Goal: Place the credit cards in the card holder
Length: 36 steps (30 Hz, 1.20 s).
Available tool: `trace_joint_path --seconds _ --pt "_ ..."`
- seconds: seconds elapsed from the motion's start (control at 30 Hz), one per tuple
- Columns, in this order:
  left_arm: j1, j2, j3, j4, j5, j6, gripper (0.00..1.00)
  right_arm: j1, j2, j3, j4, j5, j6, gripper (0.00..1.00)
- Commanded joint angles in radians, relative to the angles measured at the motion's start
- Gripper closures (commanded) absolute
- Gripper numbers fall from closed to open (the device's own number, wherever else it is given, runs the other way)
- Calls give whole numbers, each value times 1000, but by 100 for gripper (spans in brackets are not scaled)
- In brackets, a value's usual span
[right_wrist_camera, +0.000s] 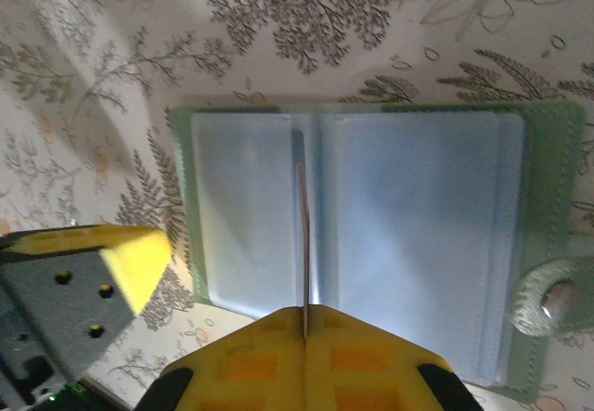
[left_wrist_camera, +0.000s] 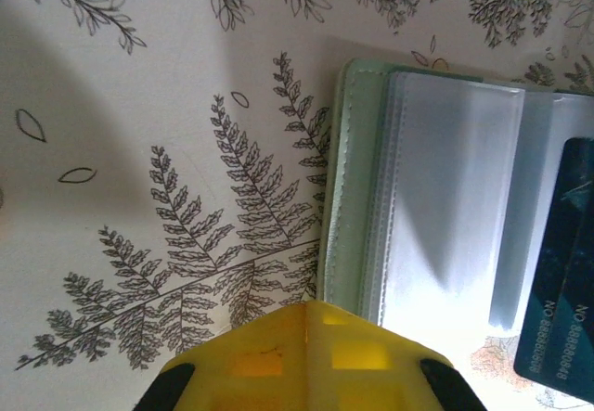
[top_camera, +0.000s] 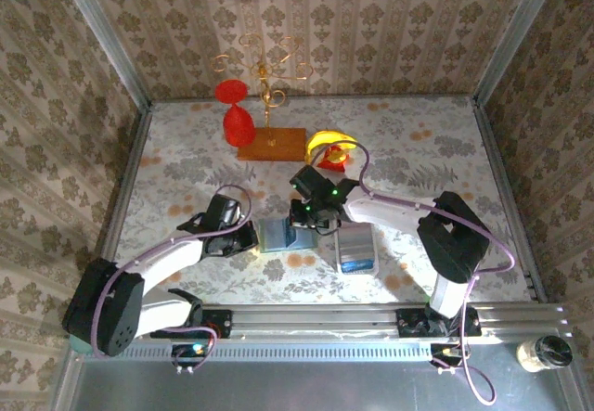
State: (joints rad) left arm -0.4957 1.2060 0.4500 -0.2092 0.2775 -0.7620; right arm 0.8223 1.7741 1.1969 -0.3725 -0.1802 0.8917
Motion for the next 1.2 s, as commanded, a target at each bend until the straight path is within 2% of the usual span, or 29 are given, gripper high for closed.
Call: trace_joint_path --seconds 0.0,0.27,0.6,0.7,0.77,0.83,0.93,1.1,1.17 --pt "8 25 26 25 27 28 100 -3 24 12 52 19 25 100" --pt "8 45 23 31 34 35 100 -4 32 3 49 58 -42 100" --pt "8 42 26 22 37 40 100 -8 26 0 45 28 -57 100" --pt "8 11 18 25 37 44 100 -6 -27 3 37 5 -142 100" --pt "8 -13 16 25 38 49 100 -7 -74 31 -26 -10 -265 100" --pt "7 -37 15 25 40 56 100 -6 -134 66 -120 -46 -454 100" --pt "8 -66 13 25 41 66 100 -5 -255 77 -289 -57 -792 100" --pt "8 -77 18 14 43 84 100 -4 -576 -65 -517 -23 -1455 100" --pt "6 -79 16 12 44 84 100 -4 -666 -89 -631 -12 -1637 100"
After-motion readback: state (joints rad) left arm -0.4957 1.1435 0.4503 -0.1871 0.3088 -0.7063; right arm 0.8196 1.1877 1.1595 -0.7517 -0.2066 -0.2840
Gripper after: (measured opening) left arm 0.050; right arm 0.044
